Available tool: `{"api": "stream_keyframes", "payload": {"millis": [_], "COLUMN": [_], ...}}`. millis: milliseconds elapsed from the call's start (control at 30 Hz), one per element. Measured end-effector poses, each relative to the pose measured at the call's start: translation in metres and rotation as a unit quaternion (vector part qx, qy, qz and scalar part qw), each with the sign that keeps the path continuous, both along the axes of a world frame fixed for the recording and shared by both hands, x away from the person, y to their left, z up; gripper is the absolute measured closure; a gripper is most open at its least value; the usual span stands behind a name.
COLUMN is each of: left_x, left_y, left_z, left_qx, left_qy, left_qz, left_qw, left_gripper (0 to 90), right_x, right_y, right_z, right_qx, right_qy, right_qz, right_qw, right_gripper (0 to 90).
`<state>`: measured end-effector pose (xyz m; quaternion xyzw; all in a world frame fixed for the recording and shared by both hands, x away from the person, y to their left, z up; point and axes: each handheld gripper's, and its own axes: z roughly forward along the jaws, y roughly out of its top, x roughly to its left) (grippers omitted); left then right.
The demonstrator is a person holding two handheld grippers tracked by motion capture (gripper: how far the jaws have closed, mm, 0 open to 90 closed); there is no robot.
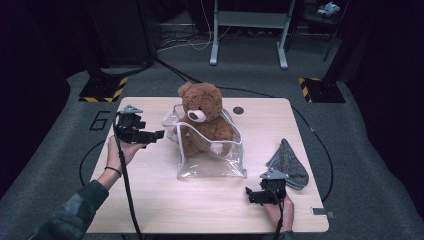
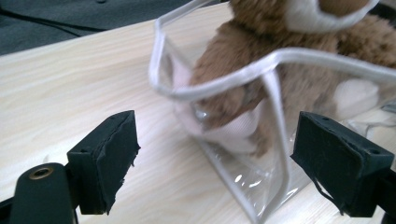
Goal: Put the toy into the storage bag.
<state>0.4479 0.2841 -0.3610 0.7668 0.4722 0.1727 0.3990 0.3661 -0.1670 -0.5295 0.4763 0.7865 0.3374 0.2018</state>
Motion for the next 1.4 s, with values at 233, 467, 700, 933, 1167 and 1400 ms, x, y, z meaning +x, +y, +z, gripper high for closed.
{"api": "stream_keyframes", "payload": {"millis": [233, 467, 700, 933, 1167, 1400], "left_x": [-0.019, -0.036, -0.050, -0.058, -0.062, -0.062], "left_y": [0.022, 0.038, 0.048, 0.049, 0.046, 0.045], "left_z": [-0.040, -0.098, -0.142, -0.165, -0.170, -0.170], "left_qx": [0.013, 0.030, 0.034, 0.053, 0.065, 0.066], "left_qy": [0.012, 0.055, 0.067, 0.039, 0.013, 0.011], "left_qz": [0.021, 0.026, 0.043, 0.055, 0.059, 0.062], "left_qw": [0.9996, 0.9977, 0.9962, 0.9963, 0.9961, 0.9958], "left_gripper": [13.1, 10.3, 8.2, 6.1, 5.9, 5.9], "right_x": [0.000, 0.000, 0.000, 0.000, 0.001, 0.003], "right_y": [0.000, 0.000, 0.000, 0.000, -0.001, 0.001], "right_z": [0.000, 0.000, 0.000, 0.000, 0.000, -0.001], "right_qx": [0.001, 0.000, 0.000, 0.001, -0.003, -0.001], "right_qy": [-0.001, -0.001, -0.001, -0.001, 0.001, 0.002], "right_qz": [0.000, 0.000, 0.001, 0.002, 0.009, 0.002], "right_qw": [1.0000, 1.0000, 1.0000, 1.0000, 0.9999, 1.0000], "right_gripper": [4.2, 4.2, 4.0, 3.8, 2.2, 0.0]}}
